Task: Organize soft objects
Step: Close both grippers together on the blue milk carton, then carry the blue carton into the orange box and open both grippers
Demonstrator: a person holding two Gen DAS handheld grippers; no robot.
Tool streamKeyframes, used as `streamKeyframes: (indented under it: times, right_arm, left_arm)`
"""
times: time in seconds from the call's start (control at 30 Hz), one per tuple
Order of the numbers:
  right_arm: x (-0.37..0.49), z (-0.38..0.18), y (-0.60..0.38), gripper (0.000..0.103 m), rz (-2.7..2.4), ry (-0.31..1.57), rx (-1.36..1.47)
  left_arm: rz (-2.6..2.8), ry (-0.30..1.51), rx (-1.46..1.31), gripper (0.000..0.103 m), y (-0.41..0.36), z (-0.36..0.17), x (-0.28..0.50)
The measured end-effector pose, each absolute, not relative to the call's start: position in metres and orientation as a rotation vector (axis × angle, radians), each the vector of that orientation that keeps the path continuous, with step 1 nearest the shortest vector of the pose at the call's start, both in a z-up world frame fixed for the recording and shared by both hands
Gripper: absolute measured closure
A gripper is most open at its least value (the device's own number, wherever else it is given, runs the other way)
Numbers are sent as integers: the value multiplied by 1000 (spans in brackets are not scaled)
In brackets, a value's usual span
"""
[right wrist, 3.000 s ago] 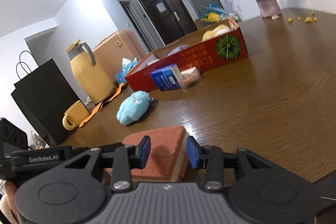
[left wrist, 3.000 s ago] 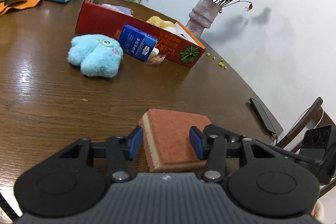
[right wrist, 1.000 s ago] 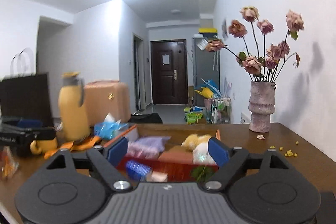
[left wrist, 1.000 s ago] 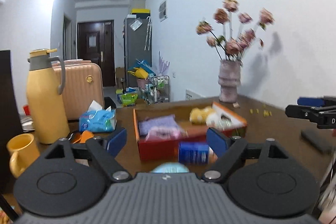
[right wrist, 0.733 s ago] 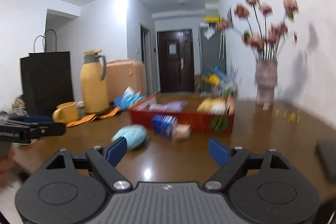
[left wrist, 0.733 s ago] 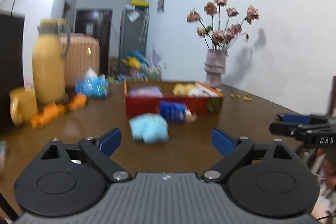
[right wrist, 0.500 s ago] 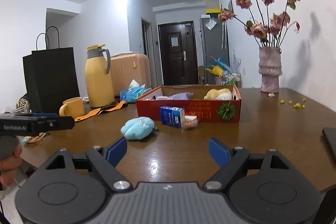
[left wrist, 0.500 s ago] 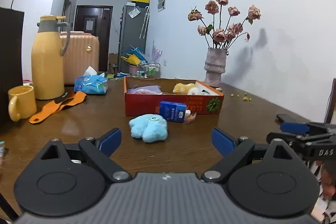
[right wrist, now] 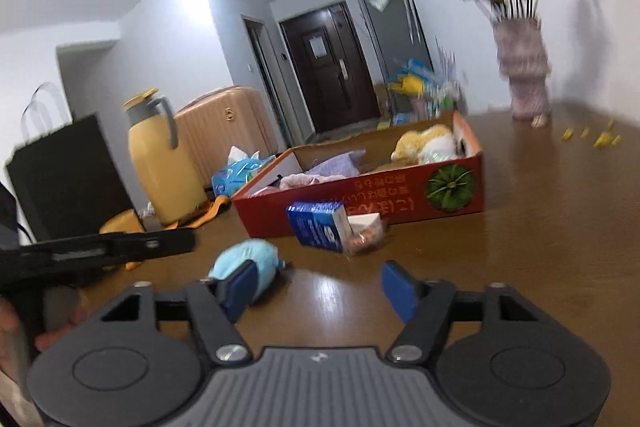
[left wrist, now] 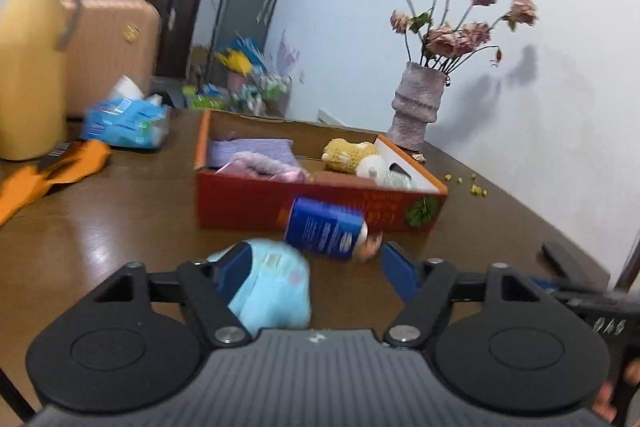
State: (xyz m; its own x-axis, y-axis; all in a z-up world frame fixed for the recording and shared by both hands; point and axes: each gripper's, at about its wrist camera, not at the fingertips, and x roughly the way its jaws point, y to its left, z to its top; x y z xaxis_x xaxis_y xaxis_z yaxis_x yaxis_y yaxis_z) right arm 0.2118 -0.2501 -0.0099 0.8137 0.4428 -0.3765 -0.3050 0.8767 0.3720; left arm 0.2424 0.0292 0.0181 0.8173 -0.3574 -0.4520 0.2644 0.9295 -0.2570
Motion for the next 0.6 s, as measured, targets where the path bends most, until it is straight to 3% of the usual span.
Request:
streamKeyframes:
  times: [0.03, 0.1, 0.27, 0.33, 0.37, 0.6]
  right_arm:
    - [232, -11, -250, 45, 409, 494, 336]
    - [273, -14, -245, 54, 416, 532, 376]
    - [350, -28, -232, 64, 435, 606, 479]
    - [367, -37, -228, 75, 419, 645, 498]
    - [372, -41, -225, 82, 422, 661, 506]
    - [356, -31, -221, 84, 468, 604, 465]
  left_arm:
    - [-332, 541, -205, 42, 26, 18, 267]
    - [-336, 566, -208, 44, 19, 17, 303]
    - [-319, 674, -239, 57, 7, -3, 371]
    - [-331, 711, -253, 71, 6, -13, 380]
    - [-352, 722, -262, 72, 5, -17, 381]
    - [-352, 664, -288, 76, 13, 1, 357]
